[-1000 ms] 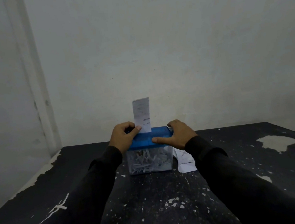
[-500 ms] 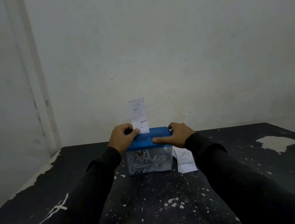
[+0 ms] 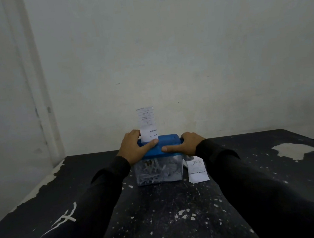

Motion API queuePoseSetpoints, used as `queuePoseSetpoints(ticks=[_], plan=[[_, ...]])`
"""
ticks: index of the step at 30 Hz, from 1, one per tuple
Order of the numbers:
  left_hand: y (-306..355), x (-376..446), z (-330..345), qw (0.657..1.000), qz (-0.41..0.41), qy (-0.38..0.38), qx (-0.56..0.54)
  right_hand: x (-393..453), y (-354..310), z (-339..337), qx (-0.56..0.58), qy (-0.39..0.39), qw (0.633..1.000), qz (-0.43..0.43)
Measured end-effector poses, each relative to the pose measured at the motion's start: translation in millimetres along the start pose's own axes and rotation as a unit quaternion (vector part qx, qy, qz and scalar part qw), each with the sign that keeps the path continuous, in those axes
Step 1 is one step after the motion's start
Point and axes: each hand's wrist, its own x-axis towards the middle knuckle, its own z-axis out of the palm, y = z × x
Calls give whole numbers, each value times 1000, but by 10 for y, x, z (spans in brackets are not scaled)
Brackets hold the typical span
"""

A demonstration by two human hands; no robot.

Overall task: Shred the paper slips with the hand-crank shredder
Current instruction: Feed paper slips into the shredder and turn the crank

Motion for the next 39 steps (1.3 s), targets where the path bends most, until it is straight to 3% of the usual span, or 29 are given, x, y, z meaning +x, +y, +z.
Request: queuePoseSetpoints(ticks=[5, 11, 14, 18, 21, 23, 28, 36, 39], plan=[[77, -27, -24, 997, -48, -40, -37, -46, -46, 3, 12, 0, 1000, 23], [131, 7, -28, 996, -41, -65, -52, -131, -22, -9, 44, 36, 998, 26], [110, 38, -35, 995, -48, -71, -54, -152, -26, -167, 180, 18, 983, 41], [92, 53, -22, 995, -54, -65, -57, -192, 23, -252, 393, -23, 917, 65], [92, 57, -15, 995, -49, -61, -63, -226, 160, -229, 465, -49, 883, 33], [59, 58, -4, 995, -47, -59, -62, -258, 194, -230, 447, -26, 894, -19], [66, 44, -17, 995, -49, -60, -66, -75, 97, -237, 369, 130, 913, -112], [53, 25, -20, 996, -45, -59, -56, 647, 231, 56, 312, 210, 927, -5], [68, 7, -28, 995, -50, -66, -62, 698, 397, 274, 282, 169, 944, 31]])
